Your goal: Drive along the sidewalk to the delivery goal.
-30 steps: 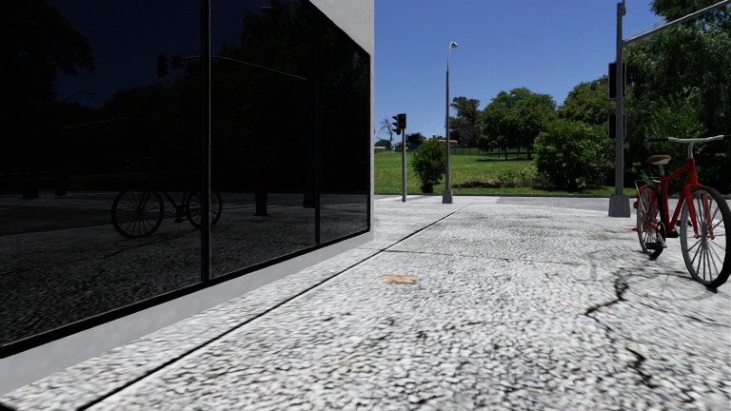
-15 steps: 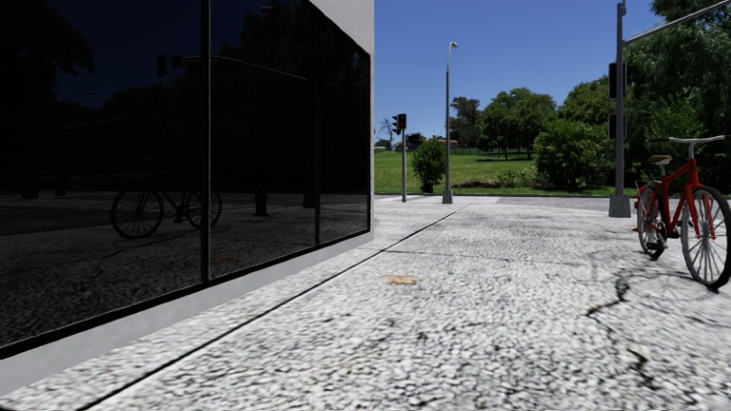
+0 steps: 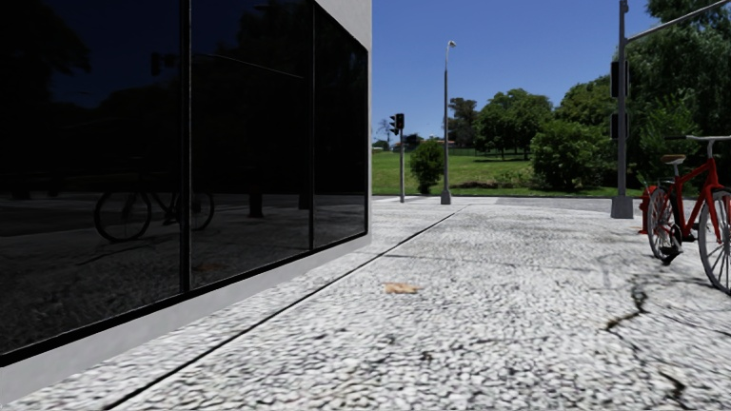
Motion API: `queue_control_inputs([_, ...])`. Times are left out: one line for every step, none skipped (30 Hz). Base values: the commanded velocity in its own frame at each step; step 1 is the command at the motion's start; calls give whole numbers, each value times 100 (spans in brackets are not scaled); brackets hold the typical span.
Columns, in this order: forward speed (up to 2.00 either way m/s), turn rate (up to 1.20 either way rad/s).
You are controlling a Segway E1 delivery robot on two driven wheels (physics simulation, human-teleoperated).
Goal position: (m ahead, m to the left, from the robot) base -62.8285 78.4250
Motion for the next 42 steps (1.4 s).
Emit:
queue_control_inputs([62,-28])
queue_control_inputs([62,-29])
queue_control_inputs([62,-29])
queue_control_inputs([63,-29])
queue_control_inputs([63,-30])
queue_control_inputs([63,-38])
queue_control_inputs([63,-38])
queue_control_inputs([63,-39])
queue_control_inputs([64,-39])
queue_control_inputs([72,-44])
queue_control_inputs([75,-48])
queue_control_inputs([75,-50])
queue_control_inputs([75,-50])
queue_control_inputs([75,-51])
queue_control_inputs([75,-51])
queue_control_inputs([76,-51])
queue_control_inputs([77,-51])
queue_control_inputs([78,-51])
queue_control_inputs([78,-51])
queue_control_inputs([78,-53])
queue_control_inputs([78,-54])
queue_control_inputs([78,-54])
queue_control_inputs([78,-54])
queue_control_inputs([79,-54])
queue_control_inputs([79,-54])
queue_control_inputs([79,-54])
queue_control_inputs([79,-54])
queue_control_inputs([79,-54])
queue_control_inputs([79,-56])
queue_control_inputs([79,-61])
queue_control_inputs([79,-61])
queue_control_inputs([79,-63])
queue_control_inputs([79,-64])
queue_control_inputs([79,-64])
queue_control_inputs([79,-64])
queue_control_inputs([79,-64])
queue_control_inputs([79,-64])
queue_control_inputs([79,-64])
queue_control_inputs([79,-64])
queue_control_inputs([79,-64])
queue_control_inputs([79,-64])
queue_control_inputs([79,-64])
